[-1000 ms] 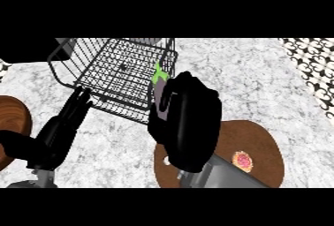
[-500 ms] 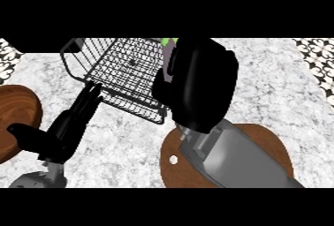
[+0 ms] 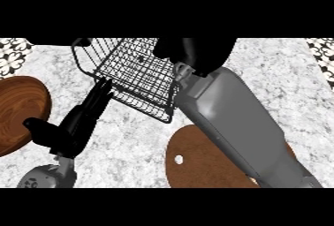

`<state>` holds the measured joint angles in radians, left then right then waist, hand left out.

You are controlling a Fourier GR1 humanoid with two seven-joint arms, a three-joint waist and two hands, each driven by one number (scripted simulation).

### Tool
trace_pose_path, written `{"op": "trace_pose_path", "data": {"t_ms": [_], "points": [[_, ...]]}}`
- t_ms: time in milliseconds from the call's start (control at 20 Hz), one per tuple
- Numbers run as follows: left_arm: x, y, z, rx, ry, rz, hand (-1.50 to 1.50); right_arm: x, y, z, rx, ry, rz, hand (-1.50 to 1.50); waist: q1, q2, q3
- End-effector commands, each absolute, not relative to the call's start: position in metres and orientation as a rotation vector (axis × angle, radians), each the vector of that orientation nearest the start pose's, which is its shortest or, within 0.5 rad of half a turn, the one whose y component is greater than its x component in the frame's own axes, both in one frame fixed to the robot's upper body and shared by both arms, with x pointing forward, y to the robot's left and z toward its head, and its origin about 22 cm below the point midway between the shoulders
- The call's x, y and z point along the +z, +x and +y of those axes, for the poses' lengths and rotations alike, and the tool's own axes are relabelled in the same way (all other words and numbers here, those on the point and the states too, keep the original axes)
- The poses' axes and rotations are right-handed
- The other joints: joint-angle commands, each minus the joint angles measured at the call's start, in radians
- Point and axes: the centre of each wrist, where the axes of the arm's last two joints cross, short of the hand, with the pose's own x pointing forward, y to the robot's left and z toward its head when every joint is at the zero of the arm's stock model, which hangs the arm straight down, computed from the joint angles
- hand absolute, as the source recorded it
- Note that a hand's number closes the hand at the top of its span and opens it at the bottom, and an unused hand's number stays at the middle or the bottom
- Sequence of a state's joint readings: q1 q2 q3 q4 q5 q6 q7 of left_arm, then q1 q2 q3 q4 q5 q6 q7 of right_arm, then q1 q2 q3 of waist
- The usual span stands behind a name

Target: Pick the eggplant from the cutting board and place it in the tiered basket

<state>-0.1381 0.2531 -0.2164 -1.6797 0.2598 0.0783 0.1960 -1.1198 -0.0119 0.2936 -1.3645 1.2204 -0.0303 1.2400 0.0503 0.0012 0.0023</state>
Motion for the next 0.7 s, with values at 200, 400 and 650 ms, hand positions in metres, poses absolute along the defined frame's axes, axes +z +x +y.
{"op": "trace_pose_path", "data": {"t_ms": [200, 400, 650], "points": [[0.047, 0.277, 0.209, -0.214, -0.151, -1.435, 0.00, 0.266, 0.367, -0.005, 0.097, -1.256, -1.282, 1.50, 0.025, 0.028, -0.006], [0.055, 0.273, 0.201, -0.223, -0.186, -1.435, 0.00, 0.251, 0.386, -0.014, 0.058, -1.199, -1.282, 1.50, 0.049, 0.033, -0.004], [0.043, 0.270, 0.194, -0.236, -0.193, -1.437, 0.00, 0.262, 0.393, -0.026, -0.074, -1.005, -1.405, -1.50, 0.071, 0.046, -0.004]]}}
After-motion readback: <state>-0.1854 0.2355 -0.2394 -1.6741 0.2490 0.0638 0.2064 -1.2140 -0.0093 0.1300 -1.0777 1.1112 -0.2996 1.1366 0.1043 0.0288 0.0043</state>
